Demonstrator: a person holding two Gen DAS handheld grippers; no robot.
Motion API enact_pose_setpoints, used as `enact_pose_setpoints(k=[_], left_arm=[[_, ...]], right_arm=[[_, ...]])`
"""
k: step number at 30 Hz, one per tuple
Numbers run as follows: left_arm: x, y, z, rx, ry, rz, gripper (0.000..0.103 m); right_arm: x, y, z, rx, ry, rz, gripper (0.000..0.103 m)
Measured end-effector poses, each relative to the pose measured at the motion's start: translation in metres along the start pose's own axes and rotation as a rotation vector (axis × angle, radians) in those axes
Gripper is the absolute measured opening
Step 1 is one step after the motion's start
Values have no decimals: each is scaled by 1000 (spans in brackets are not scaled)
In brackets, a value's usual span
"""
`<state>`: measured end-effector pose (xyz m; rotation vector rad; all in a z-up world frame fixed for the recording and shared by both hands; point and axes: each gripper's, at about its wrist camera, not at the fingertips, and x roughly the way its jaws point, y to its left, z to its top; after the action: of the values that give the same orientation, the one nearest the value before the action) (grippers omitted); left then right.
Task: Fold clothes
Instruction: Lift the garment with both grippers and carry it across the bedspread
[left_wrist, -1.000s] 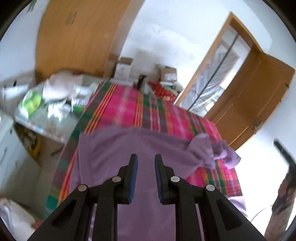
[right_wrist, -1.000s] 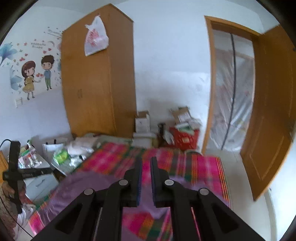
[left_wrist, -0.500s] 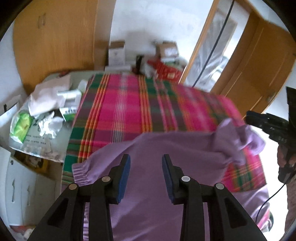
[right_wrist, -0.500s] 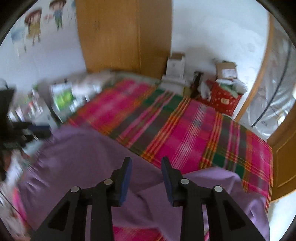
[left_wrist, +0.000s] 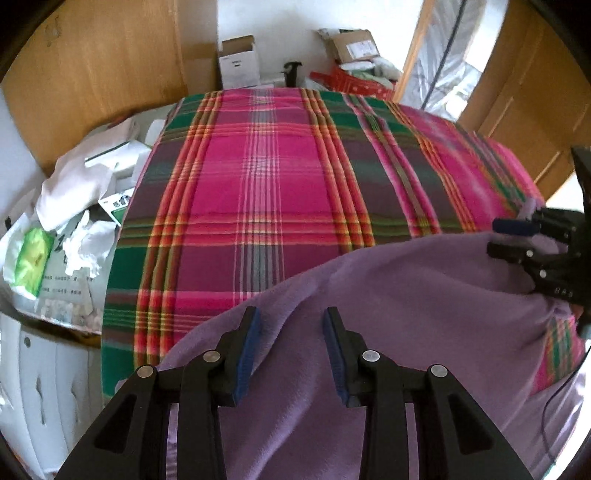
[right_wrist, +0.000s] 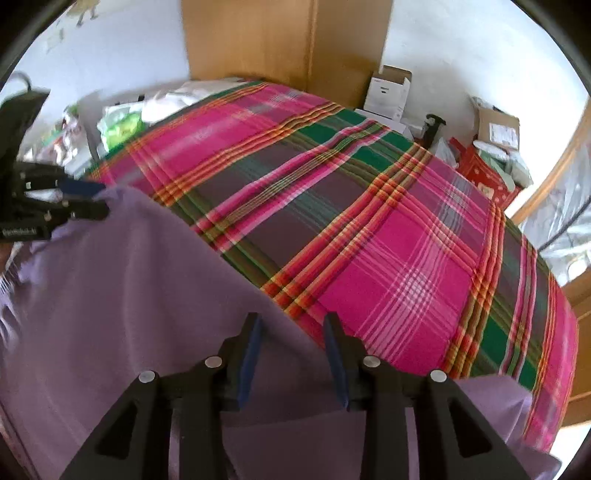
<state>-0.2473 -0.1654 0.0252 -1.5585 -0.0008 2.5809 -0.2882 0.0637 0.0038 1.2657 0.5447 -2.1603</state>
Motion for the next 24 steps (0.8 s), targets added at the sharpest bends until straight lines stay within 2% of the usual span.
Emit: enact_pose_setpoints(k=[3,9,11,15,17,18,20,23,24], left_arm=[[4,-4,2,44,-9,7,37],[8,-6,9,40,-25,26,37],[9,-9,10,69,-32,39,38],[11,-9,9,75,-41,45,45],[11,-7,10,55,-40,36,45],[11,-7,9,51,-43,38,45],[10,-9,6,59,-49,42,45],[9,-11,6,61,-57,44,41],[9,-12,6,65,-59,38,22]], right_arm=[[2,2,3,-12,-1,14,36],[3,10,3,-67,8,93,36],[5,6,3,-47,11,104,44],[6,5,2,-15,2,117,46],[4,7,1,-17,-4,126,28],[4,9,2,-25,-2,138,24],[3,13,3,-39,1,137,4],[-3,17,7,-46,-37,69,3],[-8,15,9,-27,-72,43,3]])
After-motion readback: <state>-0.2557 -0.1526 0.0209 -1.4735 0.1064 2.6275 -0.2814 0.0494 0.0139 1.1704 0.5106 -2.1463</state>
